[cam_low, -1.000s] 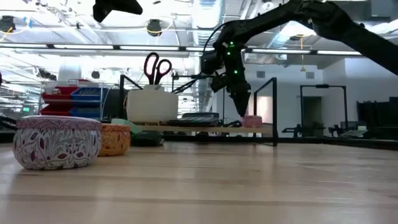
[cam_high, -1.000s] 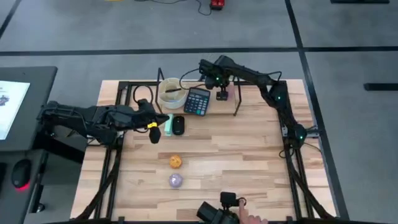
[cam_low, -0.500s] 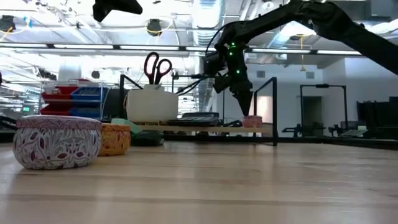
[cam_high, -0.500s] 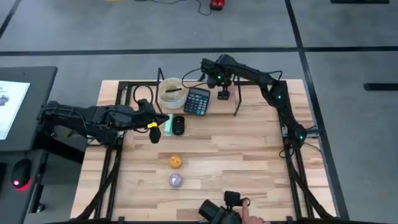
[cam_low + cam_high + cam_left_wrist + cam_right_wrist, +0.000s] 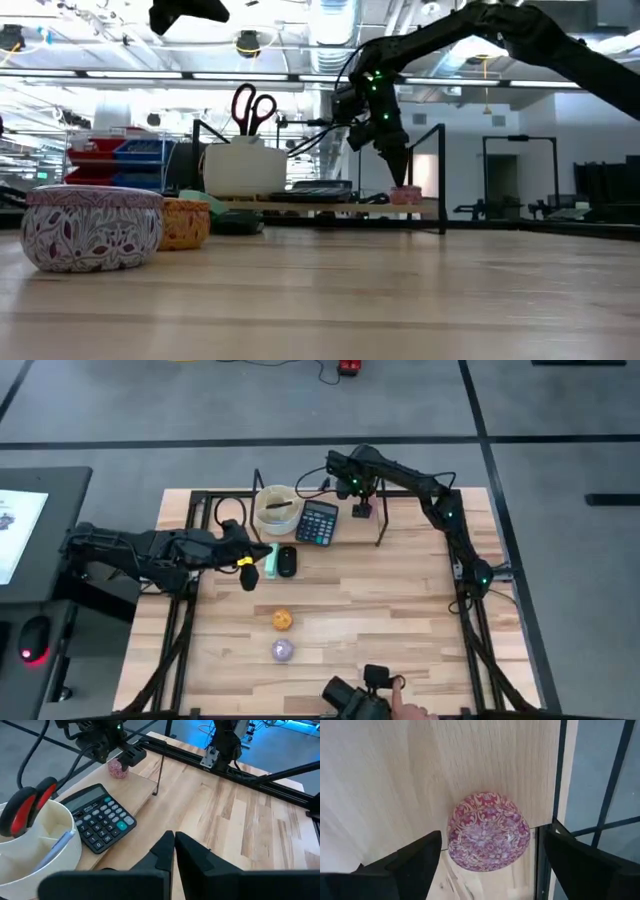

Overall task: Stock shelves
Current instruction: Remove the pink scented candle from the shelf

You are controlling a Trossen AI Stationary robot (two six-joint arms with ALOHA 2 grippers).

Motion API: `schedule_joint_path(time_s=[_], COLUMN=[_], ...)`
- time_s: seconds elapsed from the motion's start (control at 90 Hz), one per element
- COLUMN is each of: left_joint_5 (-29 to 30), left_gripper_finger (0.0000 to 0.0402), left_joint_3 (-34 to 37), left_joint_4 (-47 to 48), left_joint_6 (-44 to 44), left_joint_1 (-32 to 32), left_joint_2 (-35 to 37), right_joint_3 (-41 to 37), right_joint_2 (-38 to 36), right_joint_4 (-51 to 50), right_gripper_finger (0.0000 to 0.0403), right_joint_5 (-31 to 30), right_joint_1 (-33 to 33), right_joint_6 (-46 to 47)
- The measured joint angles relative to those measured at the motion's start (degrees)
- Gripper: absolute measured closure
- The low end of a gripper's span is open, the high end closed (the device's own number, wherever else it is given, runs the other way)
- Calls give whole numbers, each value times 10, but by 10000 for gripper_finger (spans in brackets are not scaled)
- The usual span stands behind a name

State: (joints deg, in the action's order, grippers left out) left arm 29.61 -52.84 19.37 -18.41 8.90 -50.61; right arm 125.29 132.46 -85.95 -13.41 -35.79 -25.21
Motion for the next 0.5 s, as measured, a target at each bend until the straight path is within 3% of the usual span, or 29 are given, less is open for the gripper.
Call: schedule_joint_path(time_s=[0.5], left_joint_5=[-2], left_gripper_finger=[402], left_joint_3=[0], left_joint_4=[0], left_joint_6=[-19], left_joint_1=[0], left_joint_2=[0], right_joint_3=[-50], right_joint_2=[-1], right_joint_4=[17], right_gripper_finger=[59], right_joint_5=[-1], right_joint_1=[14], right_joint_6=[18])
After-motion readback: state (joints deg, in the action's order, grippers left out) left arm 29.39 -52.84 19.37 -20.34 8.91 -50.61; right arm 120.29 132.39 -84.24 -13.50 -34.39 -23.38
